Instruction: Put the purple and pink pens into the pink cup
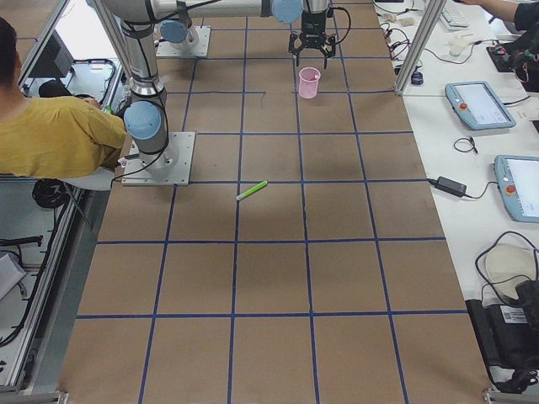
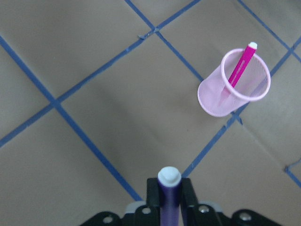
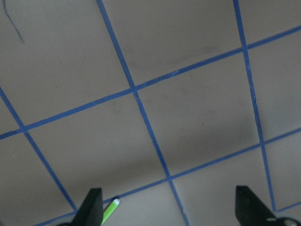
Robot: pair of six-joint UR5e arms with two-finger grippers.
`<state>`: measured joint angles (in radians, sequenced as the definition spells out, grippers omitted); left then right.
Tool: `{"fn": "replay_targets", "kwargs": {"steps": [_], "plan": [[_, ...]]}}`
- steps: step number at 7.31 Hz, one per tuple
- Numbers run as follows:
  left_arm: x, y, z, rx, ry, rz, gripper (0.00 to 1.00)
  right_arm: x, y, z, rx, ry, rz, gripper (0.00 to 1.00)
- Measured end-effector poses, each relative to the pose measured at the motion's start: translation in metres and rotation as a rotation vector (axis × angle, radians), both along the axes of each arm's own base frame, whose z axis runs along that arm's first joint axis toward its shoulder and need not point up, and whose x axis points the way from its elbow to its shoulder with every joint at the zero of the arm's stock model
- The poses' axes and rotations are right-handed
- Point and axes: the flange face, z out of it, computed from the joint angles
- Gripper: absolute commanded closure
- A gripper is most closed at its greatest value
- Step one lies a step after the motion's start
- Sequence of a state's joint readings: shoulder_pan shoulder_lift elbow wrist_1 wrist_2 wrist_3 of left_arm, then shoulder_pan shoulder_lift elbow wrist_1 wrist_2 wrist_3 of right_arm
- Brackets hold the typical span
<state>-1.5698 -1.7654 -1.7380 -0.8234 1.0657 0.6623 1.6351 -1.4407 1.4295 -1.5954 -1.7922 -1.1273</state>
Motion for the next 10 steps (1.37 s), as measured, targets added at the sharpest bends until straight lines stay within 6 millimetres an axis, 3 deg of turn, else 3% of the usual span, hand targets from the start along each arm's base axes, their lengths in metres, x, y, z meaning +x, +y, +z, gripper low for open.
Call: {"fn": "replay_targets", "kwargs": {"steps": [1, 3, 5, 8, 9, 10], "plan": [[-0.041, 0.005, 0.006, -0.043, 0.015, 0.007, 1.00, -0.019, 0.018, 0.024, -0.038, -0.030, -0.098, 0.00], [-0.092, 0.009, -0.003, -0.127, -0.019, 0.011, 1.00, -0.021, 0.033, 0.042, -0.118, -0.122, -0.441, 0.00], [-0.117, 0.004, -0.030, -0.157, -0.049, 0.003, 1.00, -0.013, 0.043, 0.042, -0.137, -0.157, -0.840, 0.00], [-0.150, 0.013, -0.073, -0.151, -0.061, -0.045, 1.00, 0.003, 0.048, 0.036, -0.126, -0.185, -0.990, 0.00], [-0.152, 0.016, -0.087, -0.151, -0.063, -0.054, 0.67, 0.008, 0.048, 0.035, -0.135, -0.197, -1.009, 0.00], [-0.153, 0.018, -0.094, -0.166, -0.060, -0.057, 0.01, 0.012, 0.047, 0.035, -0.140, -0.205, -1.013, 0.00]]}}
